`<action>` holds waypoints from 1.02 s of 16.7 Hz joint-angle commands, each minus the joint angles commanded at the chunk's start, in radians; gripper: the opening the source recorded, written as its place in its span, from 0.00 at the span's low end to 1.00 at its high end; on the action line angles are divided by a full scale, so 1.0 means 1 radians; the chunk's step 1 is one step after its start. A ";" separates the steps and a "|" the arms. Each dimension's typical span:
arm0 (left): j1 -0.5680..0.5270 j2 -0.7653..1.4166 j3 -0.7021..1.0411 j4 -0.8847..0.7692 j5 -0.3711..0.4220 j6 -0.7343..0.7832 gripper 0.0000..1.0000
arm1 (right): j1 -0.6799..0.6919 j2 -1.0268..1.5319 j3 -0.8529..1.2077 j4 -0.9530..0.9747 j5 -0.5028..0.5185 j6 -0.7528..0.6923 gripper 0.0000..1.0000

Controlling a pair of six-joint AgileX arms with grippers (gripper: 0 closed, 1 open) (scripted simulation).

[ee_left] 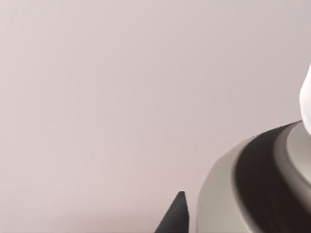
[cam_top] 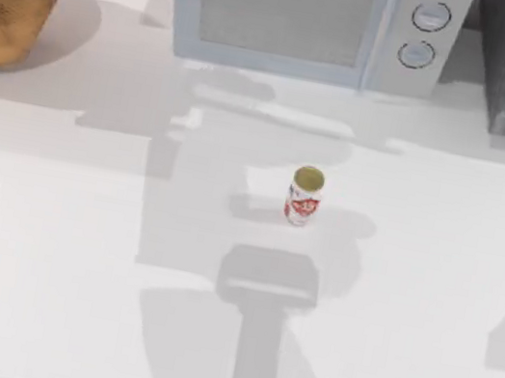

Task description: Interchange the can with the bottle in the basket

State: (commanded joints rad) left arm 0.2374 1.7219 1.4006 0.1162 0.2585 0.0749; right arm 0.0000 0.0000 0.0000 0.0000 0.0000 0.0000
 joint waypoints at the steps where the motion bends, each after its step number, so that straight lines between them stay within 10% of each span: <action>1: -0.009 0.001 0.016 -0.017 0.000 -0.002 0.00 | 0.000 0.000 0.000 0.000 0.000 0.000 1.00; 17: -0.039 0.195 0.084 0.109 -0.023 -0.009 0.00 | 0.000 0.000 0.000 0.000 0.000 0.000 1.00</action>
State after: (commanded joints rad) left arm 0.1985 1.9172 1.4851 0.2255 0.2356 0.0657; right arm 0.0000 0.0000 0.0000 0.0000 0.0000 0.0000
